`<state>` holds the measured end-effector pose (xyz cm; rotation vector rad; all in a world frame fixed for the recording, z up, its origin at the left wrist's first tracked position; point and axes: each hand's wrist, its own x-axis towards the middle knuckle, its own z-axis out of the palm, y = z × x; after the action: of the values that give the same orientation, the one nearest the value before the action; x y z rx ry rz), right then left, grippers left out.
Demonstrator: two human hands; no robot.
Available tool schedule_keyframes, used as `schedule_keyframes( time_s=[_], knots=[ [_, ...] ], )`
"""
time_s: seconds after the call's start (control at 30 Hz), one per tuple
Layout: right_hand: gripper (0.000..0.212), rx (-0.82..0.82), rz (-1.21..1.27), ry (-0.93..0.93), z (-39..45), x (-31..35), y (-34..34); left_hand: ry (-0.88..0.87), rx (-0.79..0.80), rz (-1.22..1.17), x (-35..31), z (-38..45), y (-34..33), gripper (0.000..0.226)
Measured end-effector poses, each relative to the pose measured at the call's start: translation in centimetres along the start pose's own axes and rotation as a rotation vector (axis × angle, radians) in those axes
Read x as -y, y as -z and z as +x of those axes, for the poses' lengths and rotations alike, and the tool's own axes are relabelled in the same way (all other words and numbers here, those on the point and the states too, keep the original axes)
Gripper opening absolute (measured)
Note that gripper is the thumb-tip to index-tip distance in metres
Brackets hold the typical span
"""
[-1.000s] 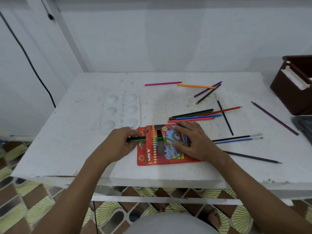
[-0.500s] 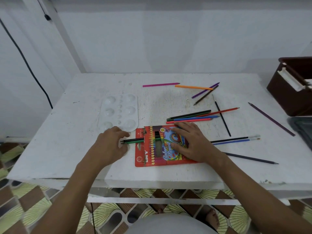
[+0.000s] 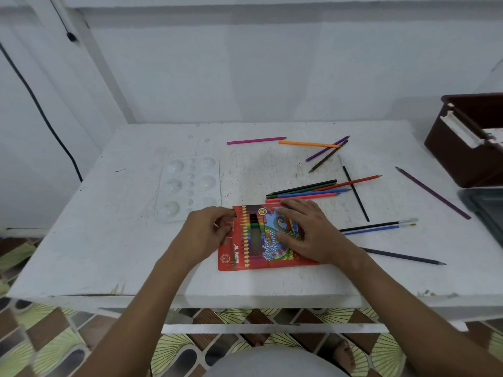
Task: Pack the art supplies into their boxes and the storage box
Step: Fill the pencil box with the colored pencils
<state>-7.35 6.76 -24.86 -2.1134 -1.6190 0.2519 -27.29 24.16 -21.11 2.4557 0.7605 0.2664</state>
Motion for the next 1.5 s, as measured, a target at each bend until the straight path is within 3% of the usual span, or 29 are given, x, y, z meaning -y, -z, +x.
schedule_keyframes(
  time_s=[0.23,0.63,0.8,0.9,1.03,1.1,1.23,1.4,1.5],
  knots=[
    [0.073,0.007,0.009,-0.007,0.0,-0.1,-0.2,0.021,0.081,0.090,0.9,0.6,-0.2,0.030],
    [0.070,-0.011,0.024,0.005,0.1,-0.2,-0.3,0.137,-0.147,0.048,-0.1,0.6,-2.3,0.023],
    [0.071,-0.015,0.018,-0.001,0.1,-0.1,-0.2,0.157,-0.151,0.062,-0.2,0.5,-2.6,0.024],
    [0.069,-0.030,0.009,-0.007,0.1,-0.3,-0.5,0.142,-0.089,0.038,-0.1,0.7,-2.1,0.023],
    [0.067,-0.040,-0.006,-0.025,0.1,-0.5,-0.6,0.168,0.144,0.012,0.1,2.1,0.7,0.016],
    [0.067,-0.040,0.001,-0.029,0.0,-0.5,-0.6,0.174,0.159,0.050,-0.1,3.5,1.8,0.016],
    [0.067,-0.043,0.013,-0.028,-0.2,-0.4,-0.5,-0.001,0.094,0.073,-2.7,7.0,1.3,0.028],
    [0.064,-0.059,0.005,-0.017,-0.2,-0.3,-0.4,-0.165,0.334,0.162,-5.8,11.3,-1.4,0.040],
    [0.063,-0.063,0.011,-0.015,-0.2,-0.3,-0.5,-0.189,0.385,0.214,-6.4,12.6,-2.3,0.037]
  ],
)
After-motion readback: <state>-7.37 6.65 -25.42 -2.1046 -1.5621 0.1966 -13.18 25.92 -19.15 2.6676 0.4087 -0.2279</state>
